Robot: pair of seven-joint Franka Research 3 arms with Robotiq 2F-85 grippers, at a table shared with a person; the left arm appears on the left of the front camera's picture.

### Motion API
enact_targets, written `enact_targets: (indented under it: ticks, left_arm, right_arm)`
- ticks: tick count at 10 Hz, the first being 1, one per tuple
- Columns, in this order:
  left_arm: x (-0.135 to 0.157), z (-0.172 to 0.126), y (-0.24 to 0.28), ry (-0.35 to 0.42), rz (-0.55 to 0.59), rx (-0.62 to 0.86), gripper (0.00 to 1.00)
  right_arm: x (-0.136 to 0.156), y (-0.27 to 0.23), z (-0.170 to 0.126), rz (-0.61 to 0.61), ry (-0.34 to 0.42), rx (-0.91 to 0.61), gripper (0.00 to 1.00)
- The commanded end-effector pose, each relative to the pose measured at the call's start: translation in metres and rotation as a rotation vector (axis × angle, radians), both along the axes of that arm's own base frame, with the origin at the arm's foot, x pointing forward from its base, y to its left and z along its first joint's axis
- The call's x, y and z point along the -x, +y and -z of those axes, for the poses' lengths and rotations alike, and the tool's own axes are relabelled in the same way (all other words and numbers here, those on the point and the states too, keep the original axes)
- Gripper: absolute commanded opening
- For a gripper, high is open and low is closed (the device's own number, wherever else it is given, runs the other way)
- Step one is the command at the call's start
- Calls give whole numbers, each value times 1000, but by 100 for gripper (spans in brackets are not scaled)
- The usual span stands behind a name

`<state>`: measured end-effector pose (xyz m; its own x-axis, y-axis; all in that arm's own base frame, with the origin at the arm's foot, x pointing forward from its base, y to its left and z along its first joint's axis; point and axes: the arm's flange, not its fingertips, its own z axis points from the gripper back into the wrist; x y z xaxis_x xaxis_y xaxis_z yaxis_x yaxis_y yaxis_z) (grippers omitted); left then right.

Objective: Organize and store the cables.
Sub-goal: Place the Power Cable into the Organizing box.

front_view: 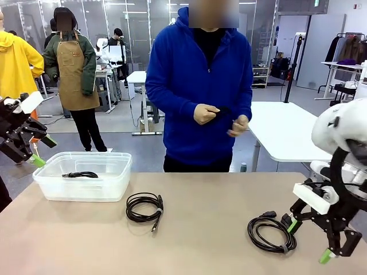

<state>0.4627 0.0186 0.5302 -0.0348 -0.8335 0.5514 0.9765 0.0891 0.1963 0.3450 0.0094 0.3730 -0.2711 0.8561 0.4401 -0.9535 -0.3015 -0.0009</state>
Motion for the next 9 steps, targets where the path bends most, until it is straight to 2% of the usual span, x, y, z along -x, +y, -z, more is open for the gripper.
enact_targets:
  ticks: [1,4,6,9]
  left_arm:
    - [0,-1,0,-2,-1,-1,100]
    - [0,-1,0,-2,-1,-1,100]
    - [0,-1,0,-2,-1,-1,100]
    - [0,-1,0,-2,-1,-1,100]
  right_arm:
    - [-20,10,-6,19,25,82,100]
    - [-24,28,0,68,22,124,100]
    - [-17,39,10,148,20,154,100]
    - [-21,45,23,213,-23,218,100]
